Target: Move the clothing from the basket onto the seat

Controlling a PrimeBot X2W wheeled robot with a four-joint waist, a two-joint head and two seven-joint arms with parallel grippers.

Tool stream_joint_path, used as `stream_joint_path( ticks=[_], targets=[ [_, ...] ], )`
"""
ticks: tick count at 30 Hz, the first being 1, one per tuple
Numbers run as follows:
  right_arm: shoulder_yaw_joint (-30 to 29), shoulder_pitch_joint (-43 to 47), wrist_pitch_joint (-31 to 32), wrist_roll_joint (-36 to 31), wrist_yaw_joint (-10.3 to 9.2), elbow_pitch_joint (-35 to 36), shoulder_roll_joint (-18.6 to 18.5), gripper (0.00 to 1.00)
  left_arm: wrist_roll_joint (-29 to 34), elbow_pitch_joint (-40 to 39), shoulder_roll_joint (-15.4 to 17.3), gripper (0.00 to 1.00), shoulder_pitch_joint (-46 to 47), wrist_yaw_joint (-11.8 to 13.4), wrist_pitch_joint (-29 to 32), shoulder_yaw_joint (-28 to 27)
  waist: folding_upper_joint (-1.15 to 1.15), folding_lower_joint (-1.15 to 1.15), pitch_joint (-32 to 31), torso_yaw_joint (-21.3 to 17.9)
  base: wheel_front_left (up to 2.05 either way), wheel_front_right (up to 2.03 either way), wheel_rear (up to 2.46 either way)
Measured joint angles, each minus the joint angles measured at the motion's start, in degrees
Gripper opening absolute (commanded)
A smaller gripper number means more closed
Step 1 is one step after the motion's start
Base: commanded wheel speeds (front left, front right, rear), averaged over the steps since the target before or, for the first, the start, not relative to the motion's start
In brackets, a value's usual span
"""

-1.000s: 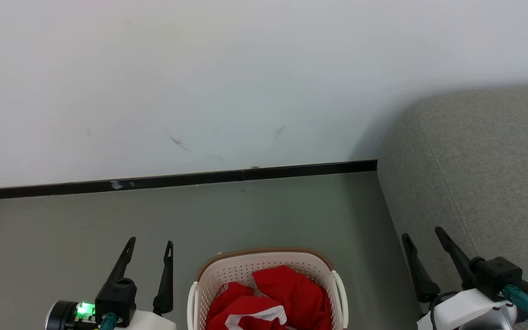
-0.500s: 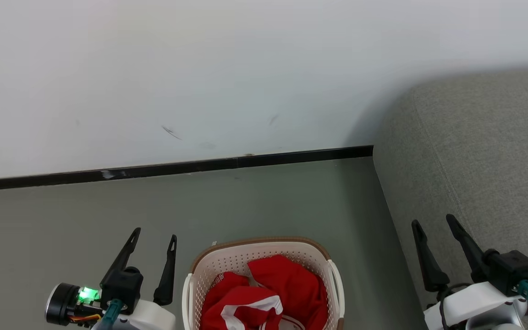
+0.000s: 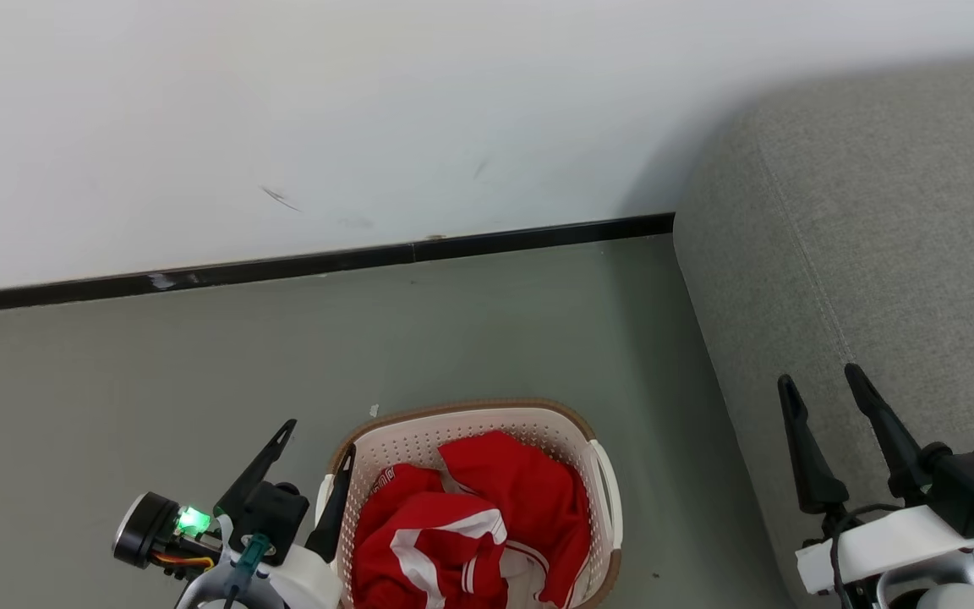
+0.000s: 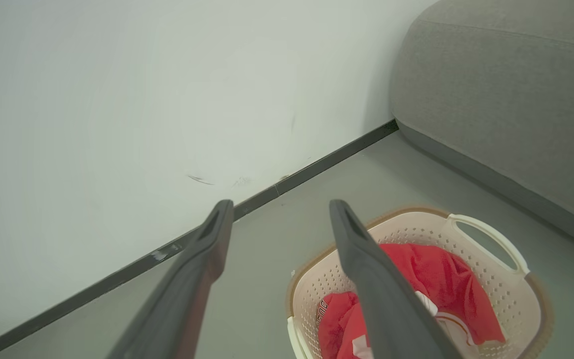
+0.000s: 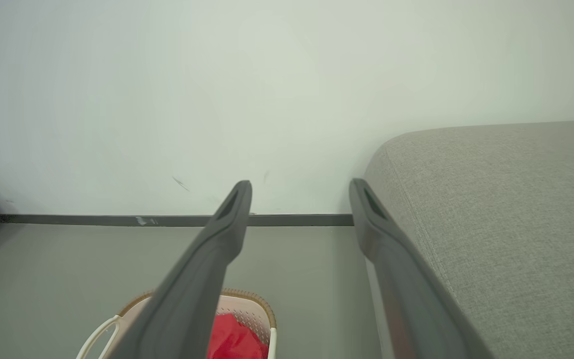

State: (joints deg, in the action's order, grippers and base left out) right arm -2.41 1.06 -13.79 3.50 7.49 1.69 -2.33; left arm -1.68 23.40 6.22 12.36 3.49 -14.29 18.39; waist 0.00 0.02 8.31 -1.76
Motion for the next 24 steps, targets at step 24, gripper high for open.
stream_joint_path(
  ticks=[24],
  targets=[
    [-1.0,-4.2,-0.4,2.0,0.00,7.2,0.0,1.00,10.5,13.8,1.5,1.00,9.2,-3.1,0.1,9.3,0.00,0.00,13.3,-5.3,0.00,0.00,0.00]
  ],
)
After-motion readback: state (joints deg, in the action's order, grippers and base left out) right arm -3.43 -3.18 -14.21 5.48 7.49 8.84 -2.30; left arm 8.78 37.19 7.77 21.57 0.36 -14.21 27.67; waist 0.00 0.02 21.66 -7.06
